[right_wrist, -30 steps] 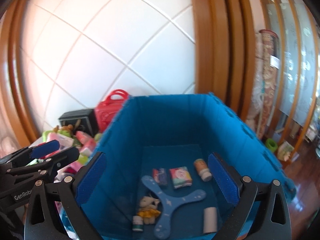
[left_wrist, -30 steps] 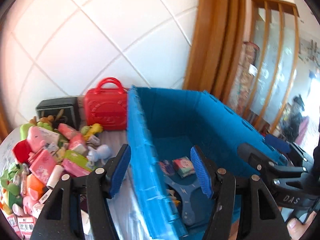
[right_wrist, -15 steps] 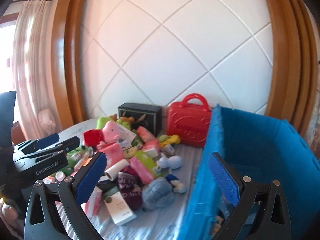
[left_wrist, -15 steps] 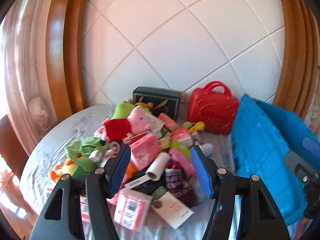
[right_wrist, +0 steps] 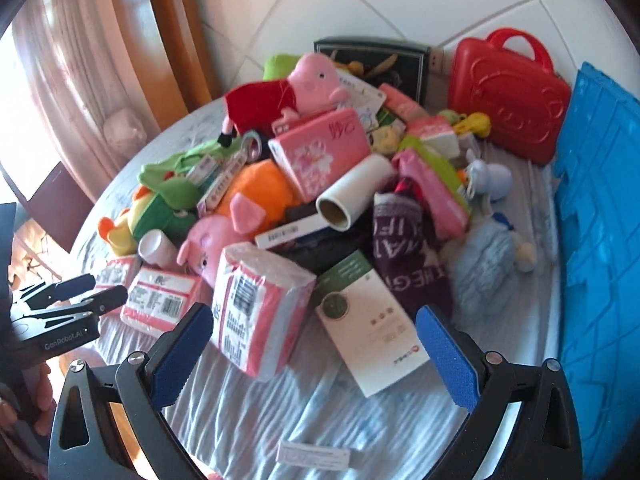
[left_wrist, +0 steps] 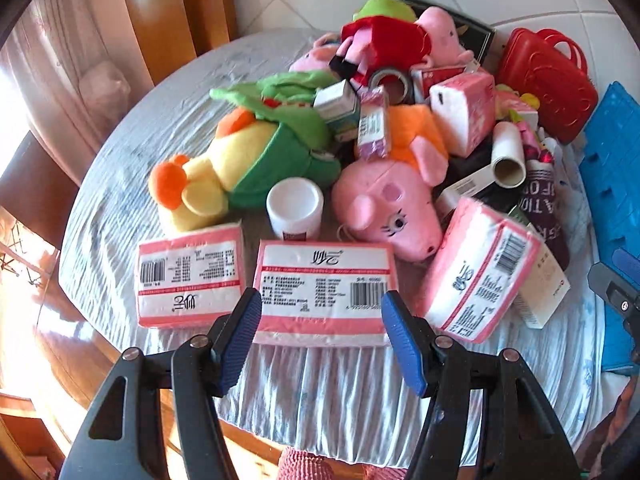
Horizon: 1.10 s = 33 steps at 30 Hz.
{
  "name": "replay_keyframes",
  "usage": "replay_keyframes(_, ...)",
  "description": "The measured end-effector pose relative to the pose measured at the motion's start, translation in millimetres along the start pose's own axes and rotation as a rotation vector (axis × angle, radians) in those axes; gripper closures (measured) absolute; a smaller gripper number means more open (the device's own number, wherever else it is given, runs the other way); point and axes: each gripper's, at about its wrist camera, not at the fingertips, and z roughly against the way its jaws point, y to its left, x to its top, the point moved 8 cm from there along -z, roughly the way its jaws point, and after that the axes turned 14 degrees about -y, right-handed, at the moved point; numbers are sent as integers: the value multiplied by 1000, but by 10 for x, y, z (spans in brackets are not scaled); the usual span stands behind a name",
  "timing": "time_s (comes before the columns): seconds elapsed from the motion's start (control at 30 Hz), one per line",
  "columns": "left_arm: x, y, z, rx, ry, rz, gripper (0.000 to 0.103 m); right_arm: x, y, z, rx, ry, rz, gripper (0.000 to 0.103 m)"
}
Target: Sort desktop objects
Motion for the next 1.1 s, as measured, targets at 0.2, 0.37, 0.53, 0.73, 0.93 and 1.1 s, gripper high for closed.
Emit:
replay_keyframes(0.2, -89, -369, -117, -126, 22, -58, 41, -320, -302, -253, -113, 88, -36, 0)
replay_keyframes(0.37, -120, -1042, -130, -243, 22, -171, 41, -499, -639, -210, -174, 125, -80, 0)
replay_keyframes(0.53, -145, -1436, -197, -245, 16, -249, 41, -598, -803, -155, -176, 155, -68, 0)
replay_keyframes(0.73, -199, -1520, -487, -212, 49, -236, 24, -704, -874, -273, -144, 195, -27, 0)
replay_keyframes(0.93, -181, -1528, -734, -217, 70, -175, 13, -786, -818, -564, -109, 237, 78, 0)
replay_keyframes(1.1, -206, -1528, -814, -273, 85, -121, 13, -836, -874, -763, -17, 267, 39, 0)
